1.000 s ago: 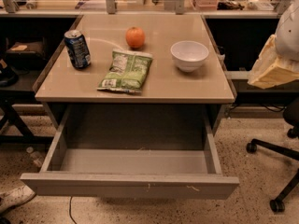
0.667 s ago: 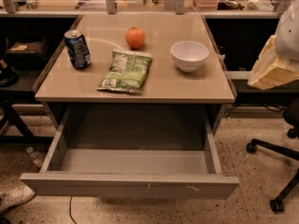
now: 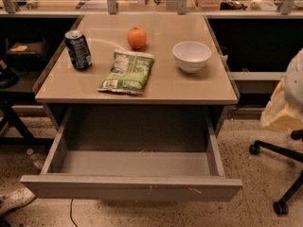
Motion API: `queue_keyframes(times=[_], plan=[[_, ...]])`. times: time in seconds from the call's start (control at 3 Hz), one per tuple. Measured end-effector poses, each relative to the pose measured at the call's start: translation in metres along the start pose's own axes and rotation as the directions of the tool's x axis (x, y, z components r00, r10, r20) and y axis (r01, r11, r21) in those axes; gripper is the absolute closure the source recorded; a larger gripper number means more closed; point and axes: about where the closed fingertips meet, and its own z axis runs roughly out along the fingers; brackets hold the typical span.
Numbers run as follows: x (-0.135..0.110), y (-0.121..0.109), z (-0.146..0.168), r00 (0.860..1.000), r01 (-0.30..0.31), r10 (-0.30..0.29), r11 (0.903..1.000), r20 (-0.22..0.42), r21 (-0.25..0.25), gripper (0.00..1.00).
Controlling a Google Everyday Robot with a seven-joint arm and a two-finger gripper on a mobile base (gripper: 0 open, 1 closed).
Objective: Close top drawer
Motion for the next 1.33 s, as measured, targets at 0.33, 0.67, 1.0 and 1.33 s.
queue_keyframes(times=[0.33,0.67,1.0,1.33], plan=[[0.020,0.043,0.043,0.998,-0.043,0.037,0.9923,-0.052,-0.116,1.00],[0.026,0.053,0.055,0.997,-0.046,0.037,0.9886,-0.069,-0.143,1.00],[0.026,0.053,0.055,0.997,-0.046,0.037,0.9886,-0.069,-0.143,1.00],[0.026,0.075,0.075,0.996,-0.050,0.035,0.9799,-0.076,-0.193,1.00]])
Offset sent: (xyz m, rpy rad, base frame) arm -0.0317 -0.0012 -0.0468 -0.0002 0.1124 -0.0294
